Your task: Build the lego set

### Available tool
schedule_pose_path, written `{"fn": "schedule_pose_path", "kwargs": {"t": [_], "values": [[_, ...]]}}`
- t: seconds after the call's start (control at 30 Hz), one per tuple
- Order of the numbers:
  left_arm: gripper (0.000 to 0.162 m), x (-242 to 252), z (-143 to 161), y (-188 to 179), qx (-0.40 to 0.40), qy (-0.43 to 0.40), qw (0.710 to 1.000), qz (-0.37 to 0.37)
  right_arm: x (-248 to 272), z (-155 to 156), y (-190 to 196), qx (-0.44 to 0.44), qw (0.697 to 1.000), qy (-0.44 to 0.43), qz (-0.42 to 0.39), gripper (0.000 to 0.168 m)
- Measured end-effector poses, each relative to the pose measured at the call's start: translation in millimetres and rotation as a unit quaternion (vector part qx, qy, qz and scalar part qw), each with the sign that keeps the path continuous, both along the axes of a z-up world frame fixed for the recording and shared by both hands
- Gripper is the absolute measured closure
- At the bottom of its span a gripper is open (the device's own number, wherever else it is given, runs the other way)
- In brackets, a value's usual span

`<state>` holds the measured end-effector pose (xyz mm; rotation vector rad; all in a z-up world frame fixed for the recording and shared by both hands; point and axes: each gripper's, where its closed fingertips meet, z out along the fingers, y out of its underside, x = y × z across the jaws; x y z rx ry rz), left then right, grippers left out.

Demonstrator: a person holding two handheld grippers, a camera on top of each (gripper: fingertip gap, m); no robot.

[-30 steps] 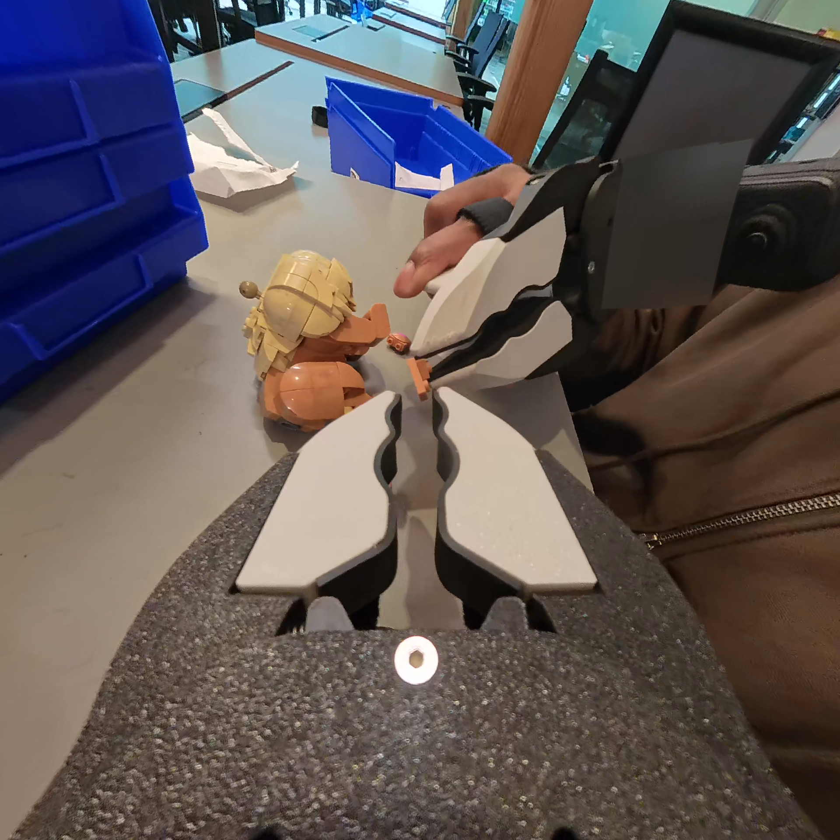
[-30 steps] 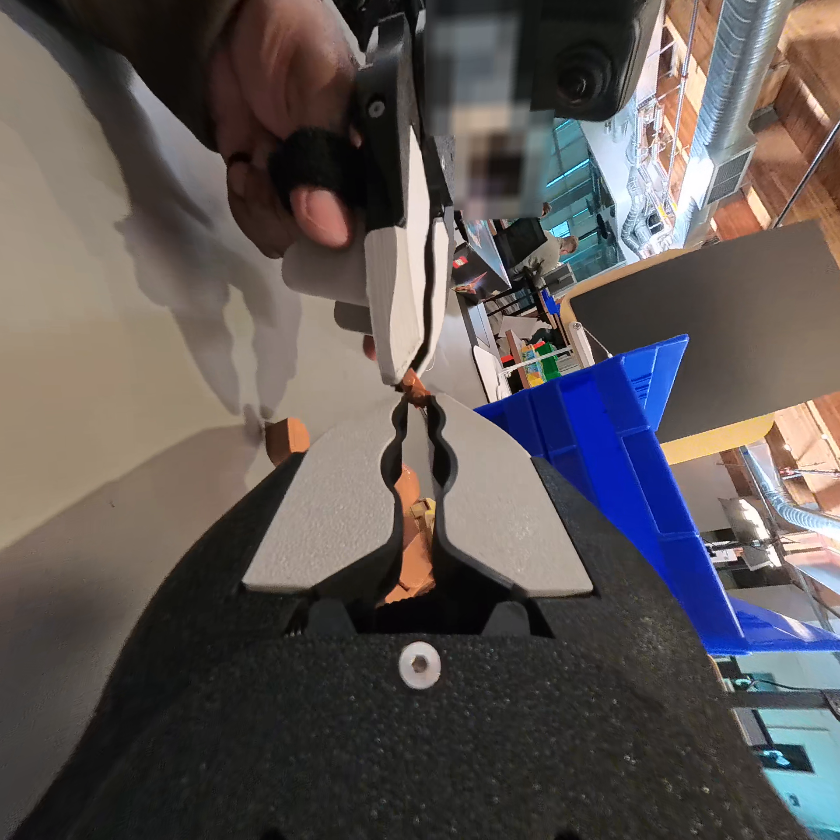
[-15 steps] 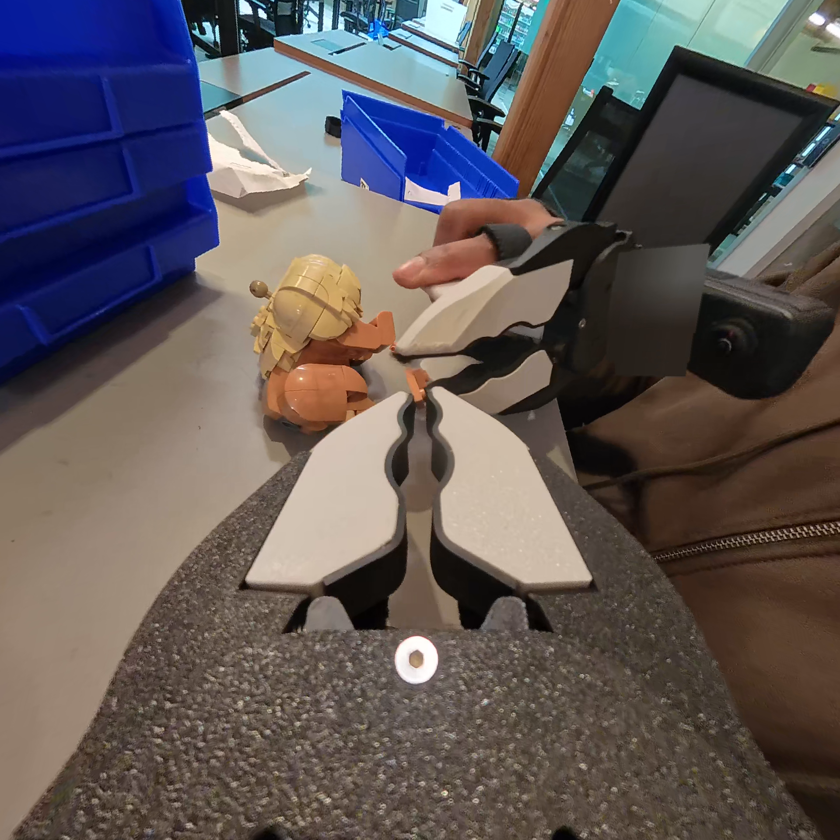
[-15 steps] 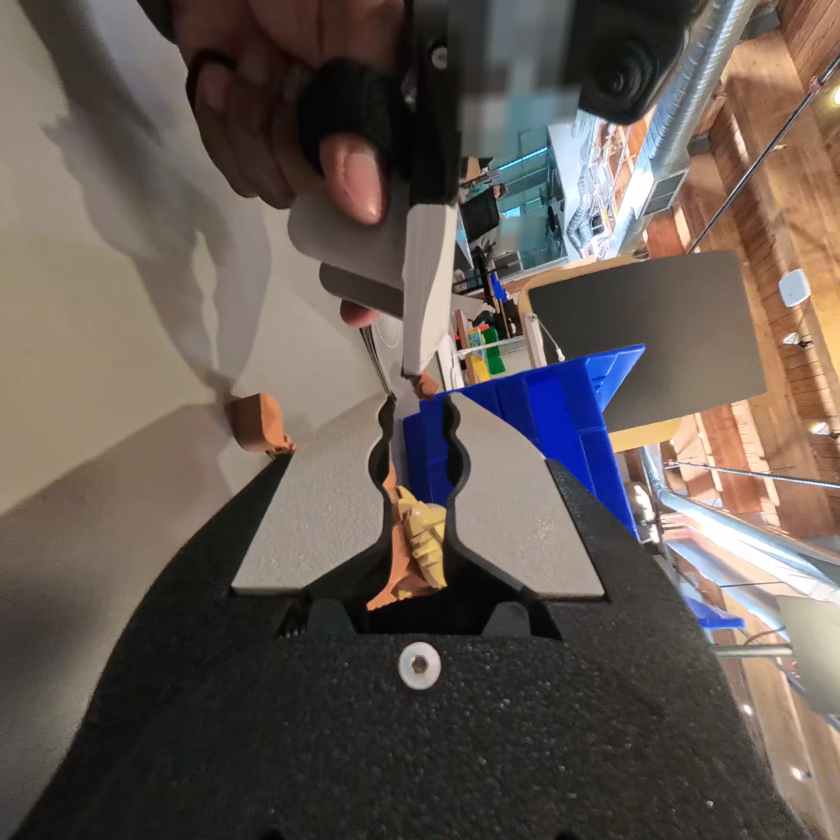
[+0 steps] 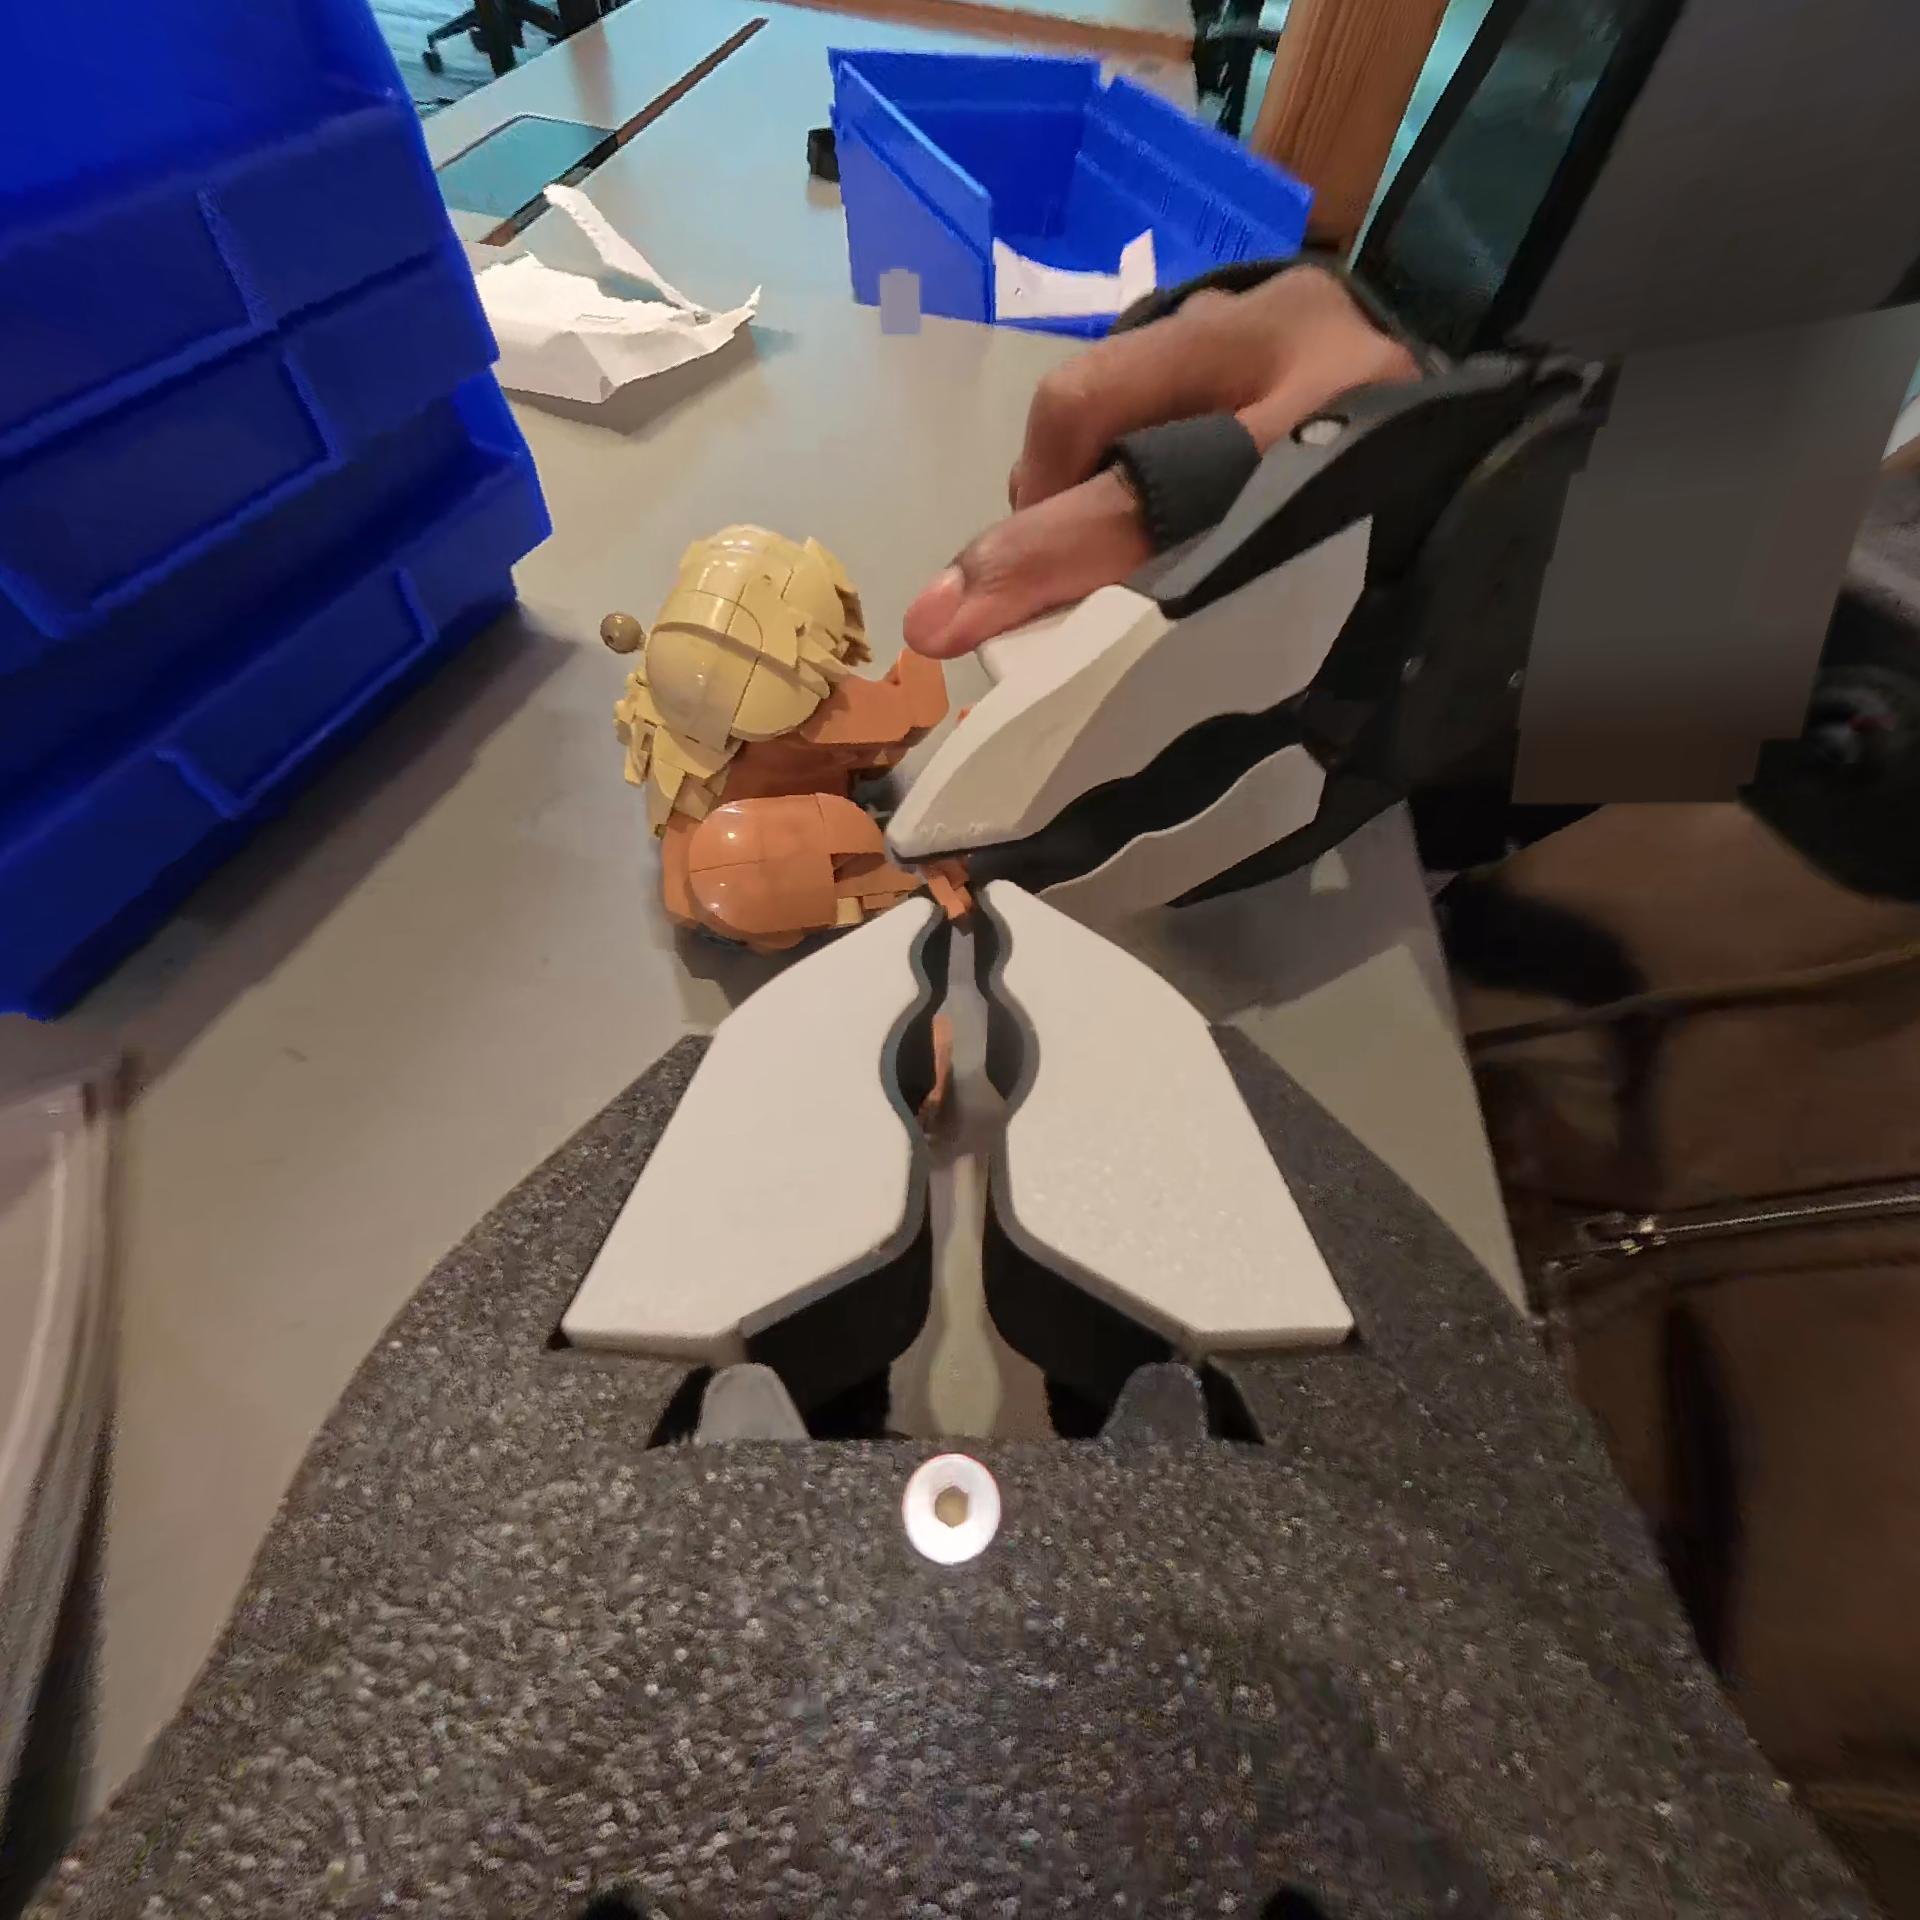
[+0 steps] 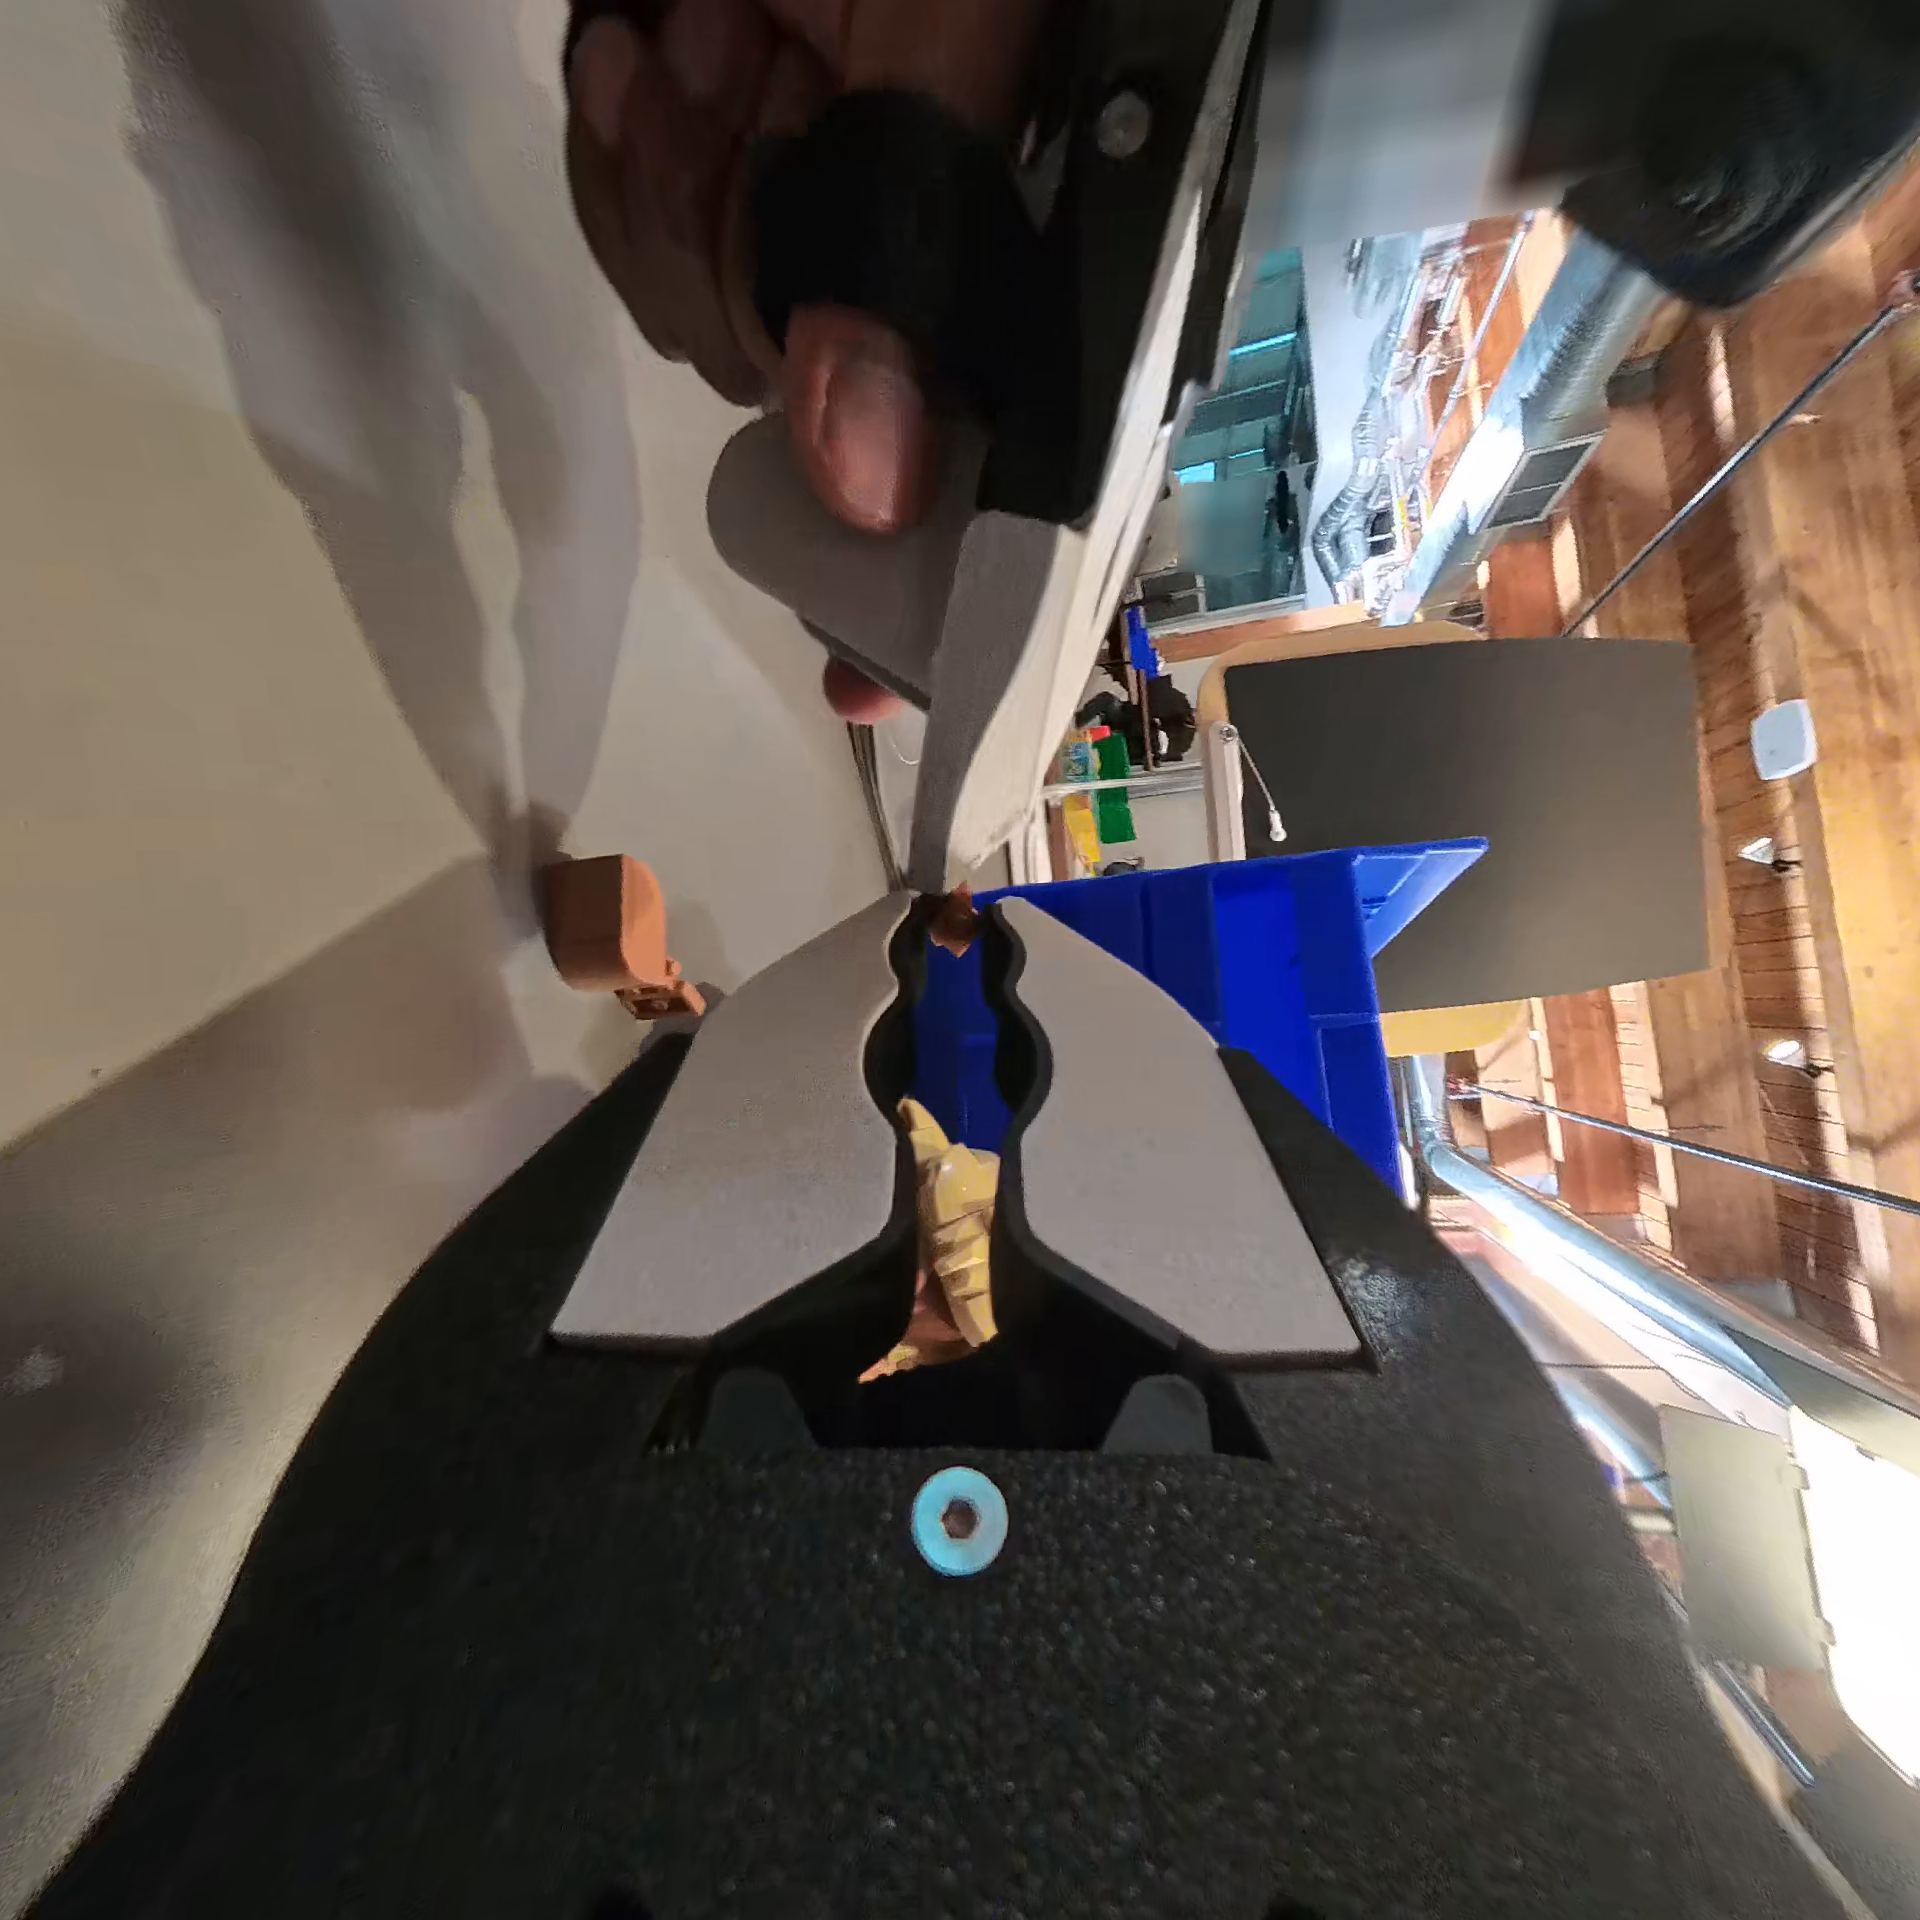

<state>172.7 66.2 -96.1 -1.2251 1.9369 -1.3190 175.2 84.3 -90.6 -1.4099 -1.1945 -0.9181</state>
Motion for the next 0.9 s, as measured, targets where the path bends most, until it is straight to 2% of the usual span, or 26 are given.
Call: {"fn": "schedule_pose_path", "kwargs": {"t": [0.1, 0.43, 0.5, 0.67, 0.8, 0.9], "values": [[0.158, 0, -4, -1, 0.062, -0.009, 0.998, 0.0, 0, -4, -1, -0.019, 1.0, 0.011, 0.008, 0.159], [0.158, -1, -11, 2, 0.177, -0.023, 0.984, -0.008, -2, -12, -4, -0.07, 0.996, 0.047, 0.024, 0.159], [0.158, 1, -16, 17, 0.246, -0.026, 0.969, 0.017, -1, -15, -6, -0.087, 0.994, 0.055, 0.027, 0.159], [0.158, -1, -12, 19, 0.205, -0.022, 0.978, 0.014, 3, -9, -3, -0.068, 0.995, 0.071, 0.018, 0.158], [0.158, 0, -12, 24, 0.177, -0.015, 0.984, 0.028, 17, 26, 1, -0.01, 0.994, 0.107, 0.001, 0.158], [0.158, 2, -13, 26, 0.169, -0.013, 0.985, 0.033, 46, 88, 13, 0.069, 0.987, 0.141, -0.026, 0.158]]}}
